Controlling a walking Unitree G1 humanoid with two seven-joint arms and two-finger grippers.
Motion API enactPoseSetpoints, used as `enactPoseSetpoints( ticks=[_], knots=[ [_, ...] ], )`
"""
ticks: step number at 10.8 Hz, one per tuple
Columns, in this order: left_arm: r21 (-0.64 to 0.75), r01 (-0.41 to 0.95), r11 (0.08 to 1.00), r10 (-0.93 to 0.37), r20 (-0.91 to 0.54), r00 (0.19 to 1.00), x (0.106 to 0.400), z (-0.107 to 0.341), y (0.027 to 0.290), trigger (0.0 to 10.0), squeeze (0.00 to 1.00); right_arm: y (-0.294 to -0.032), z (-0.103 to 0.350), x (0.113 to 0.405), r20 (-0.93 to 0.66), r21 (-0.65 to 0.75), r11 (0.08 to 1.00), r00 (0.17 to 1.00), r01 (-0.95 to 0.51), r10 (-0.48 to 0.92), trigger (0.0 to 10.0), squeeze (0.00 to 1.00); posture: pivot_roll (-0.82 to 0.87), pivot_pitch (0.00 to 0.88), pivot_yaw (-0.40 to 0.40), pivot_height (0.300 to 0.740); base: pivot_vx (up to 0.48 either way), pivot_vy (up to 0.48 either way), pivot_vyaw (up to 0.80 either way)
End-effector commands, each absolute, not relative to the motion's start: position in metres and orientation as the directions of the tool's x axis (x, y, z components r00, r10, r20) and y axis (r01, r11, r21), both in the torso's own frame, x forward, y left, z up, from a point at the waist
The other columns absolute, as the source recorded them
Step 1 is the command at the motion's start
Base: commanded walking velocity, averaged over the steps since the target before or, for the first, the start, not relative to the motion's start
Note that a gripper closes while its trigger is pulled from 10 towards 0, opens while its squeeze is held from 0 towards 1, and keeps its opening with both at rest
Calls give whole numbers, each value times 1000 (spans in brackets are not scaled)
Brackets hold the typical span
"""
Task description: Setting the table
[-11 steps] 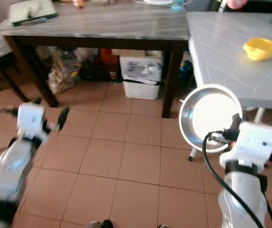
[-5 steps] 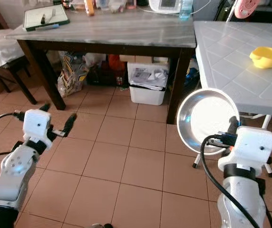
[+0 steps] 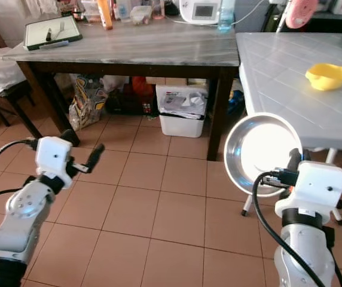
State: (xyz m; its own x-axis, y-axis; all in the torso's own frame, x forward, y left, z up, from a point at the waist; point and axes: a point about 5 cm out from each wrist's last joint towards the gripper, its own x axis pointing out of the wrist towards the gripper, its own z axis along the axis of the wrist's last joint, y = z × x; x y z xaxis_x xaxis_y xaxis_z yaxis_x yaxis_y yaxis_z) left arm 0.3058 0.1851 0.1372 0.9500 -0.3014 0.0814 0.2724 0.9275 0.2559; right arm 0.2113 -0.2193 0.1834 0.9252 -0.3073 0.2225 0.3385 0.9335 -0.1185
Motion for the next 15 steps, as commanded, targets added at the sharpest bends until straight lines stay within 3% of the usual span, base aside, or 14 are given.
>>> enactPoseSetpoints(
  ticks=[1, 15],
  knots=[
    [258, 272, 927, -303, 86, 949, 309, 142, 186, 10000, 0, -217, 189, 212, 255, -110, 933, 917, 342, -306, 10000, 0, 5, 92, 83, 740, 420, 0, 0],
    [216, 288, 933, -314, 98, 944, 320, 141, 167, 10000, 0, -218, 200, 221, 293, -117, 934, 911, 337, -291, 10000, 0, -18, 97, 80, 740, 434, 0, 0]
  ],
)
